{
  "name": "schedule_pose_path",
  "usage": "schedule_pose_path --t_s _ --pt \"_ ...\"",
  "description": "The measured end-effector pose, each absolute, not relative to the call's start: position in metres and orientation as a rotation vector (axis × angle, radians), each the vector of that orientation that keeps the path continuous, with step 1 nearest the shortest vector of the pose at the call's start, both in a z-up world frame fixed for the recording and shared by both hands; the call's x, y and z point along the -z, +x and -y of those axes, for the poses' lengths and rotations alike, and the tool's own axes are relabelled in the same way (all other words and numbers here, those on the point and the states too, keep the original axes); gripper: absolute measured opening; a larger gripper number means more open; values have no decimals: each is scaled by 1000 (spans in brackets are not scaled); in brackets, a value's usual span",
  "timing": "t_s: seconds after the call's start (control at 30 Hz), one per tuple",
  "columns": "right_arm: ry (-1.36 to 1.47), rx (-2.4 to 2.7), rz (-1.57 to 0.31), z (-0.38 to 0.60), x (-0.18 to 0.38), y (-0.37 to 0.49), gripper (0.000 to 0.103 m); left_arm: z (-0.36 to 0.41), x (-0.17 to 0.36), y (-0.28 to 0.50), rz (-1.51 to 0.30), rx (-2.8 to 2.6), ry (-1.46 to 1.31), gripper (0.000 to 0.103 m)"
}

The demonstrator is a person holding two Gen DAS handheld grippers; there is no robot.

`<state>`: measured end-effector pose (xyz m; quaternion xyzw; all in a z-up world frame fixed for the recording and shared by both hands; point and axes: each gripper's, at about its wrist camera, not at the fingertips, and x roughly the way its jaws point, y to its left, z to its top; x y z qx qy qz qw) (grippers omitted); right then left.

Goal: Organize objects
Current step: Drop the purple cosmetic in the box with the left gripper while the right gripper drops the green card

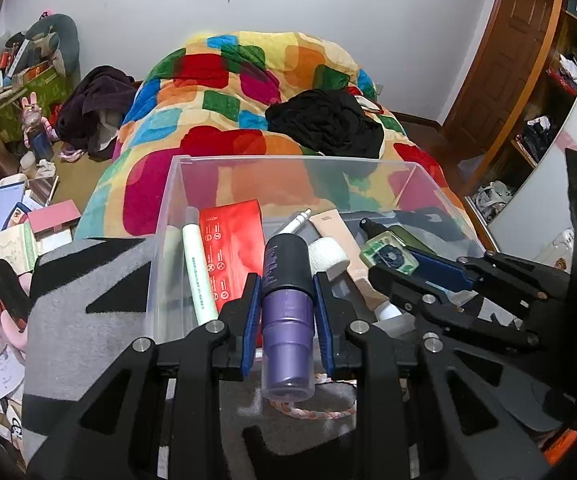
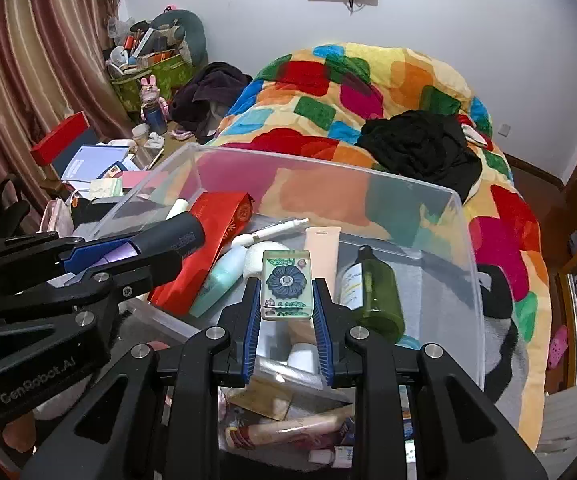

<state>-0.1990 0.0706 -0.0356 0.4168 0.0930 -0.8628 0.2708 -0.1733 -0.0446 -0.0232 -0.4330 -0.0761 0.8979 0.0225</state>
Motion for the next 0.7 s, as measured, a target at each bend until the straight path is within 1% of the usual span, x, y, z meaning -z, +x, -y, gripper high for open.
schedule_pose_path --t_s 0.13,0.23,0.3,0.4,0.43,0.5,0.57,0.7 --pt "1150 2285 -207 -73 35 -202 22 44 16 -165 230 -2785 -1303 25" --pt "1137 2287 -212 -77 32 -198 24 41 8 -158 207 -2800 -1267 25" --pt "1119 2297 -218 -79 28 -193 26 39 3 -151 191 -2813 -1243 25" --pt "1081 2313 -213 -87 20 -185 32 36 -5 -139 171 -2829 -1200 26" --pt "1069 2320 -210 -90 17 -181 34 35 -7 -136 163 -2836 -1188 27" --pt "1038 2337 -200 -99 11 -175 38 35 -11 -126 150 -2850 -1160 34" --pt "1011 2356 -194 -109 6 -168 44 35 -13 -117 160 -2855 -1140 40" --pt "973 2399 -193 -132 0 -155 48 36 -10 -103 166 -2852 -1133 43"
